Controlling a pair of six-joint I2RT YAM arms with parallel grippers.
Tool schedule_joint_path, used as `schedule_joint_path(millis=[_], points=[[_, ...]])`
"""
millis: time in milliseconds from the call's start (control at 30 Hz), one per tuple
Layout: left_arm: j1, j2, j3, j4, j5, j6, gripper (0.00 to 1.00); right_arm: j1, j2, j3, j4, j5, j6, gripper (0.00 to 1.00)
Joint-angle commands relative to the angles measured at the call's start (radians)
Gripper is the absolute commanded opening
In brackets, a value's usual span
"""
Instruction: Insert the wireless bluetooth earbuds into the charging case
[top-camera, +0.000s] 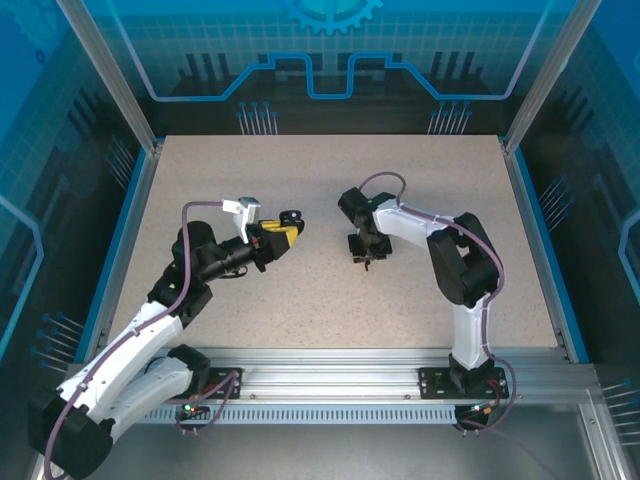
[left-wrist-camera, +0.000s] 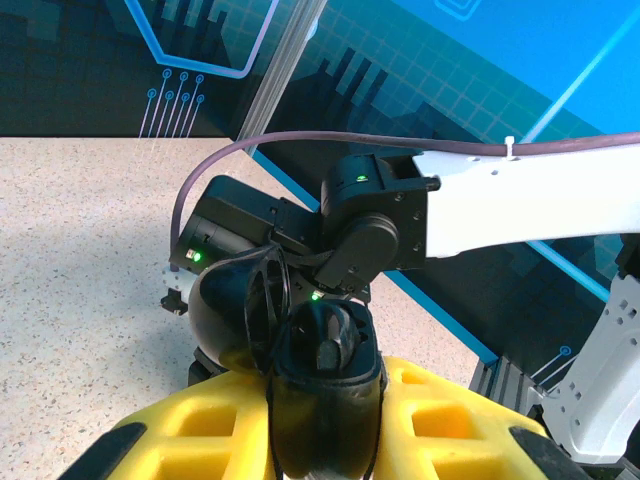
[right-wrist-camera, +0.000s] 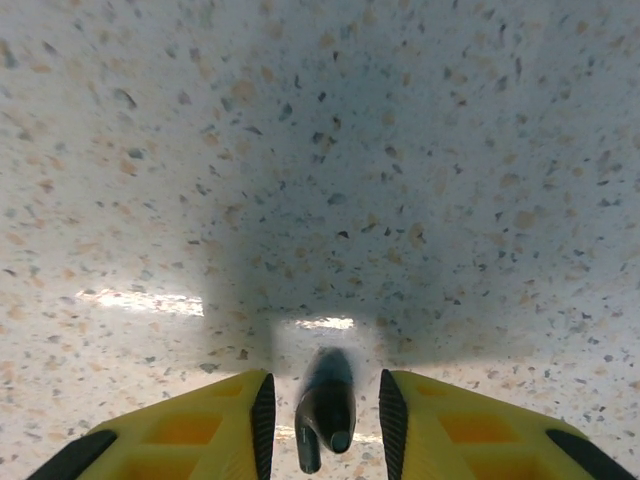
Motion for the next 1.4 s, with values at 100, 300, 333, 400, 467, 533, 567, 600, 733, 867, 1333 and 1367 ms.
schedule_joint_path(millis=[100,300,333,400,467,533,567,600,733,867,1333,1367], points=[[0.011,-0.006,-0.007,0.025,0.016,-0.001,0.05,0.007,0.038,0.041,-0.071,0.004,-0.020,0.34],[0.012,-0.003,-0.009,0.029,0.013,-0.002,0.05,0.008,0.046,0.047,-0.080,-0.006,-0.031,0.34],[0.011,-0.004,-0.010,0.032,0.012,-0.004,0.05,0.008,0.049,0.050,-0.080,-0.007,-0.033,0.34],[0.011,-0.003,-0.012,0.032,0.012,-0.005,0.05,0.009,0.057,0.054,-0.080,-0.009,-0.033,0.33],[0.011,-0.003,-0.012,0.033,0.012,-0.006,0.05,0.008,0.063,0.057,-0.076,-0.012,-0.033,0.33],[0.012,-0.003,-0.010,0.030,0.012,-0.004,0.05,0.009,0.070,0.063,-0.075,-0.017,-0.033,0.32],[0.011,-0.004,-0.010,0.029,0.012,-0.004,0.05,0.009,0.072,0.065,-0.074,-0.017,-0.033,0.32],[0.011,-0.003,-0.010,0.028,0.011,-0.003,0.05,0.008,0.077,0.065,-0.075,-0.020,-0.033,0.32],[0.012,-0.003,-0.012,0.026,0.010,-0.003,0.05,0.014,0.087,0.067,-0.085,-0.016,-0.036,0.30],[0.011,-0.004,-0.012,0.026,0.009,-0.003,0.05,0.015,0.090,0.065,-0.097,-0.010,-0.037,0.27],[0.011,0.005,-0.015,0.027,0.012,-0.004,0.05,-0.022,-0.029,-0.034,0.016,-0.067,-0.016,0.19],[0.010,0.007,-0.015,0.028,0.011,-0.006,0.05,-0.027,-0.043,-0.047,0.031,-0.073,-0.014,0.19]])
